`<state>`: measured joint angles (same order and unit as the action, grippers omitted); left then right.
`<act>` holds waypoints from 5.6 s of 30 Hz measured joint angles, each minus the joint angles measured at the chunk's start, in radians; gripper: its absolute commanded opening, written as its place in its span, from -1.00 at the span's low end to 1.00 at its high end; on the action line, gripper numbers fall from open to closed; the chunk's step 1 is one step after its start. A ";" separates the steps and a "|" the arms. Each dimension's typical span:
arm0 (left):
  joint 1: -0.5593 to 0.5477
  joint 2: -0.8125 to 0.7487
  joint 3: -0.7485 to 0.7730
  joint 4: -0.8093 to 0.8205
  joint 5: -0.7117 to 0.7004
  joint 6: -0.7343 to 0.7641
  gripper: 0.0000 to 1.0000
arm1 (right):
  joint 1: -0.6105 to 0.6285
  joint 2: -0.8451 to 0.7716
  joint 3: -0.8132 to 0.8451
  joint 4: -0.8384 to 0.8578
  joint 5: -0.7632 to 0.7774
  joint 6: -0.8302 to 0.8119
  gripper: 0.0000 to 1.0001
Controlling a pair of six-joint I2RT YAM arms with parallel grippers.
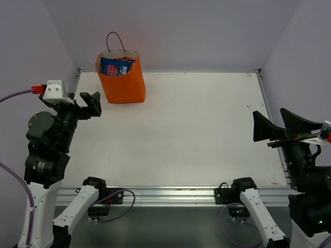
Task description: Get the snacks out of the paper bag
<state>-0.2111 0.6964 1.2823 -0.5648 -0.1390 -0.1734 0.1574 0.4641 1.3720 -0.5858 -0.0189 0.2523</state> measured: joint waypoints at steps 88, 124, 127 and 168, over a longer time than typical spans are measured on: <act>-0.510 0.802 0.444 -0.254 0.037 -0.101 0.22 | 0.005 0.097 -0.307 0.004 -0.236 0.091 0.98; -0.394 0.663 0.045 -0.051 -0.275 -0.396 -0.58 | 0.006 0.074 -0.344 0.026 -0.278 0.091 0.98; -0.391 0.674 0.044 -0.035 -0.256 -0.393 -0.92 | 0.006 0.101 -0.343 0.026 -0.306 0.089 0.98; -0.279 0.692 0.134 0.051 -0.041 0.298 -1.00 | 0.623 1.071 0.175 0.116 -0.045 0.394 0.94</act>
<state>-0.4904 1.3888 1.4158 -0.5137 -0.1799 0.1242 0.7803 1.5349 1.5475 -0.4698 -0.0639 0.6460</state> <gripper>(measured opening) 0.018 0.964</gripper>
